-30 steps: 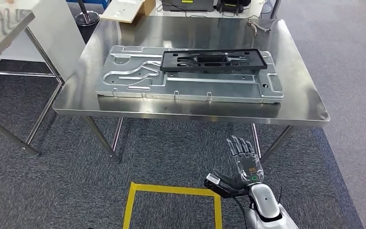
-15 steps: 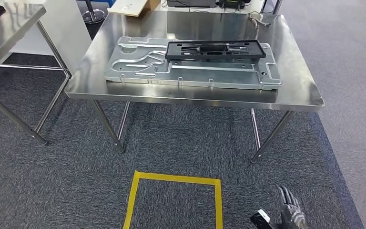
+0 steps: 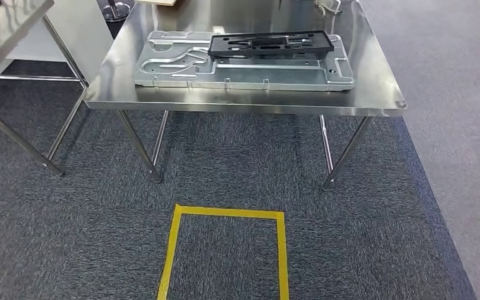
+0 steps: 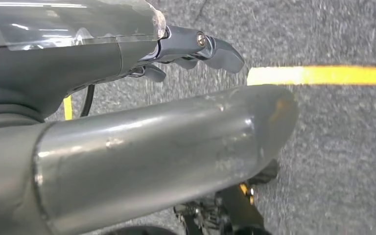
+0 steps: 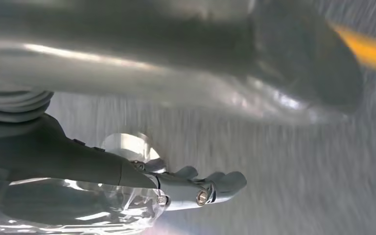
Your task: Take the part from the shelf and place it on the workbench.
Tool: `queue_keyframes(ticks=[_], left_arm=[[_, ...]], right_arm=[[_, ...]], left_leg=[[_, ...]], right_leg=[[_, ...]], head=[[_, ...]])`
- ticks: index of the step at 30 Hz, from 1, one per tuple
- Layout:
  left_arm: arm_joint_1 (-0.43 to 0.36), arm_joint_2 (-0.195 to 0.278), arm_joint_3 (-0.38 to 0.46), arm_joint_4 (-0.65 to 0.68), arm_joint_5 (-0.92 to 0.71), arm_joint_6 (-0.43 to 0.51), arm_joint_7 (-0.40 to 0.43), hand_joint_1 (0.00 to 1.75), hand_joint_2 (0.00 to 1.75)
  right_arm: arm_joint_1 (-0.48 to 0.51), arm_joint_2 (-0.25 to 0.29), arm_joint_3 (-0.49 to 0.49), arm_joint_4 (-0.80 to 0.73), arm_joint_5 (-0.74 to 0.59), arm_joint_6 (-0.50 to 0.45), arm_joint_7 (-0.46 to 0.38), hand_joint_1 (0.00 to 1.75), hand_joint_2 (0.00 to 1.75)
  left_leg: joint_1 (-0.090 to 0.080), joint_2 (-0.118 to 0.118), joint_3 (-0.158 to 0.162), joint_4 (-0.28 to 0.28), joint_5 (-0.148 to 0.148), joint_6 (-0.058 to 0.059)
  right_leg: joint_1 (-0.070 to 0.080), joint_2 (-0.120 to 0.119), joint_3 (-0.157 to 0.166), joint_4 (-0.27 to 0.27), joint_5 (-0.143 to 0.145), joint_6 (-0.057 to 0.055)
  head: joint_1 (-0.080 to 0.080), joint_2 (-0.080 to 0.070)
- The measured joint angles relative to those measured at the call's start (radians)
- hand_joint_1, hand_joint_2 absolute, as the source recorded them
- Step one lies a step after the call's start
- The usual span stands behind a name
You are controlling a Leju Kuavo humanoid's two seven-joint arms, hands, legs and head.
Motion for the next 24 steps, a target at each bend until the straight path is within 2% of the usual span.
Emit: queue_keyframes(ticks=[1, 2, 3, 5, 6, 7, 8, 9, 10, 11, 12, 13, 14, 15, 16, 17, 18, 19, 20, 21, 22, 23, 24], left_arm=[[0.000, 0.000, 0.001, 0.000, -0.001, -0.001, 0.000, 0.00, 0.00], [0.002, 0.000, 0.002, 0.000, -0.002, -0.001, 0.001, 0.00, 0.00], [0.004, -0.001, 0.004, 0.000, -0.003, -0.002, 0.002, 0.00, 0.00], [0.006, -0.002, 0.008, 0.000, -0.005, -0.002, 0.004, 0.00, 0.00], [0.006, -0.002, 0.011, 0.000, -0.006, -0.002, 0.004, 0.00, 0.00], [0.006, -0.002, 0.014, 0.000, -0.007, -0.002, 0.004, 0.00, 0.00], [0.005, -0.002, 0.016, 0.000, -0.006, -0.002, 0.003, 0.00, 0.00], [0.005, -0.002, 0.017, 0.000, -0.006, -0.002, 0.000, 0.00, 0.00], [0.004, -0.003, 0.017, 0.000, -0.005, -0.002, -0.003, 0.00, 0.00], [0.003, -0.003, 0.018, 0.000, -0.004, -0.002, -0.006, 0.00, 0.00], [0.000, -0.004, 0.018, 0.000, -0.004, -0.001, -0.010, 0.00, 0.00], [-0.002, -0.004, 0.018, 0.000, -0.004, 0.000, -0.012, 0.00, 0.00], [-0.003, -0.005, 0.018, 0.000, -0.005, 0.000, -0.014, 0.00, 0.00], [-0.001, -0.006, 0.018, 0.000, -0.006, 0.001, -0.016, 0.00, 0.00], [0.002, -0.009, 0.018, 0.000, -0.007, 0.001, -0.017, 0.00, 0.00], [0.006, -0.011, 0.018, 0.000, -0.008, 0.001, -0.018, 0.00, 0.00], [0.008, -0.014, 0.018, 0.000, -0.009, 0.001, -0.018, 0.00, 0.00], [0.009, -0.017, 0.018, 0.000, -0.010, 0.002, -0.018, 0.00, 0.00], [0.008, -0.018, 0.019, 0.000, -0.010, 0.002, -0.018, 0.00, 0.00], [0.008, -0.020, 0.019, 0.000, -0.009, 0.002, -0.018, 0.00, 0.00], [0.009, -0.022, 0.020, 0.000, -0.009, 0.002, -0.018, 0.00, 0.00], [0.010, -0.023, 0.021, 0.000, -0.008, 0.003, -0.018, 0.00, 0.00], [0.012, -0.024, 0.022, 0.000, -0.007, 0.003, -0.018, 0.00, 0.00]], right_arm=[[-0.001, 0.013, -0.018, 0.009, -0.009, 0.050, 0.040, 0.00, 0.00], [-0.001, 0.021, -0.037, 0.018, -0.017, 0.099, 0.089, 0.00, 0.00], [0.000, 0.026, -0.055, 0.028, -0.023, 0.139, 0.144, 0.00, 0.00], [0.004, 0.028, -0.084, 0.048, -0.040, 0.194, 0.247, 0.00, 0.00], [0.005, 0.028, -0.099, 0.057, -0.052, 0.214, 0.291, 0.00, 0.00], [0.004, 0.028, -0.114, 0.064, -0.064, 0.230, 0.329, 0.00, 0.00], [0.003, 0.027, -0.130, 0.070, -0.075, 0.243, 0.363, 0.00, 0.00], [0.002, 0.027, -0.147, 0.075, -0.083, 0.253, 0.391, 0.00, 0.00], [0.001, 0.025, -0.161, 0.079, -0.090, 0.261, 0.411, 0.00, 0.00], [0.000, 0.024, -0.174, 0.083, -0.094, 0.269, 0.423, 0.00, 0.00], [0.001, 0.022, -0.184, 0.087, -0.097, 0.276, 0.428, 0.00, 0.00], [0.001, 0.020, -0.191, 0.090, -0.099, 0.284, 0.427, 0.00, 0.00], [0.001, 0.019, -0.198, 0.093, -0.098, 0.292, 0.424, 0.00, 0.00], [-0.001, 0.018, -0.203, 0.094, -0.096, 0.299, 0.420, 0.00, 0.00], [-0.002, 0.018, -0.207, 0.095, -0.093, 0.305, 0.416, 0.00, 0.00], [-0.004, 0.018, -0.209, 0.095, -0.088, 0.310, 0.411, 0.00, 0.00], [-0.004, 0.019, -0.211, 0.095, -0.083, 0.315, 0.405, 0.00, 0.00], [-0.003, 0.020, -0.213, 0.096, -0.076, 0.321, 0.399, 0.00, 0.00], [-0.002, 0.022, -0.213, 0.097, -0.070, 0.327, 0.393, 0.00, 0.00], [0.000, 0.025, -0.213, 0.098, -0.064, 0.331, 0.388, 0.00, 0.00], [0.001, 0.027, -0.213, 0.098, -0.058, 0.335, 0.385, 0.00, 0.00], [0.001, 0.029, -0.213, 0.099, -0.053, 0.340, 0.383, 0.00, 0.00], [0.001, 0.030, -0.213, 0.099, -0.048, 0.344, 0.382, 0.00, 0.00]], left_leg=[[0.003, -0.001, -0.005, 0.005, -0.005, -0.006], [0.004, -0.004, -0.013, 0.023, -0.031, -0.012], [0.006, -0.006, -0.024, 0.061, -0.076, -0.016], [0.008, -0.009, -0.049, 0.181, -0.181, -0.022], [0.008, -0.009, -0.055, 0.239, -0.212, -0.023], [0.008, -0.009, -0.050, 0.274, -0.218, -0.023], [0.008, -0.009, -0.029, 0.278, -0.201, -0.021], [0.008, -0.007, 0.009, 0.250, -0.172, -0.018], [0.006, 0.004, 0.060, 0.196, -0.149, -0.012], [0.001, 0.020, 0.117, 0.125, -0.142, -0.005], [-0.003, 0.034, 0.165, 0.057, -0.150, 0.002], [-0.008, 0.045, 0.195, 0.007, -0.166, 0.007], [-0.012, 0.045, 0.208, -0.024, -0.176, 0.012], [-0.012, 0.037, 0.209, -0.038, -0.175, 0.017], [-0.010, 0.029, 0.205, -0.042, -0.167, 0.021], [-0.007, 0.021, 0.201, -0.046, -0.157, 0.026], [-0.003, 0.014, 0.195, -0.050, -0.147, 0.032], [-0.002, 0.006, 0.186, -0.051, -0.138, 0.036], [-0.001, -0.003, 0.176, -0.050, -0.131, 0.040], [-0.001, -0.013, 0.167, -0.048, -0.124, 0.040], [-0.001, -0.025, 0.159, -0.045, -0.119, 0.039], [0.000, -0.036, 0.151, -0.040, -0.114, 0.036], [0.002, -0.047, 0.143, -0.034, -0.111, 0.033]], right_leg=[[0.000, -0.003, -0.008, 0.002, 0.009, -0.008], [0.000, -0.007, -0.015, 0.001, 0.017, -0.018], [0.000, -0.012, -0.023, 0.001, 0.027, -0.027], [0.004, -0.024, -0.045, 0.006, 0.044, -0.038], [0.006, -0.029, -0.060, 0.010, 0.053, -0.041], [0.008, -0.034, -0.076, 0.015, 0.060, -0.041], [0.010, -0.039, -0.094, 0.022, 0.067, -0.042], [0.012, -0.045, -0.110, 0.029, 0.072, -0.041], [0.013, -0.051, -0.123, 0.035, 0.077, -0.040], [0.016, -0.059, -0.132, 0.041, 0.081, -0.038], [0.017, -0.069, -0.137, 0.045, 0.086, -0.034], [0.018, -0.079, -0.139, 0.048, 0.090, -0.029], [0.017, -0.090, -0.140, 0.048, 0.095, -0.024], [0.016, -0.099, -0.140, 0.047, 0.100, -0.018], [0.014, -0.095, -0.141, 0.050, 0.100, -0.011], [0.013, -0.078, -0.146, 0.064, 0.085, -0.004], [0.010, -0.055, -0.157, 0.096, 0.057, 0.003], [0.006, -0.030, -0.175, 0.148, 0.017, 0.009], [0.003, -0.014, -0.197, 0.210, -0.026, 0.013], [0.000, -0.008, -0.214, 0.266, -0.057, 0.016], [-0.003, -0.005, -0.219, 0.298, -0.070, 0.019], [-0.005, -0.004, -0.207, 0.296, -0.063, 0.021], [-0.009, 0.000, -0.177, 0.256, -0.039, 0.022]], head=[[0.000, 0.000], [0.000, 0.000], [0.000, 0.000], [0.000, 0.000], [0.000, 0.000], [0.000, 0.000], [0.000, 0.000], [0.000, 0.000], [0.000, 0.000], [0.000, 0.000], [0.000, 0.000], [0.000, 0.000], [0.000, 0.000], [0.000, 0.000], [0.000, 0.000], [0.000, 0.000], [0.000, 0.000], [0.000, 0.000], [0.000, 0.000], [0.000, 0.000], [0.000, 0.000], [0.000, 0.000], [0.000, 0.000]])
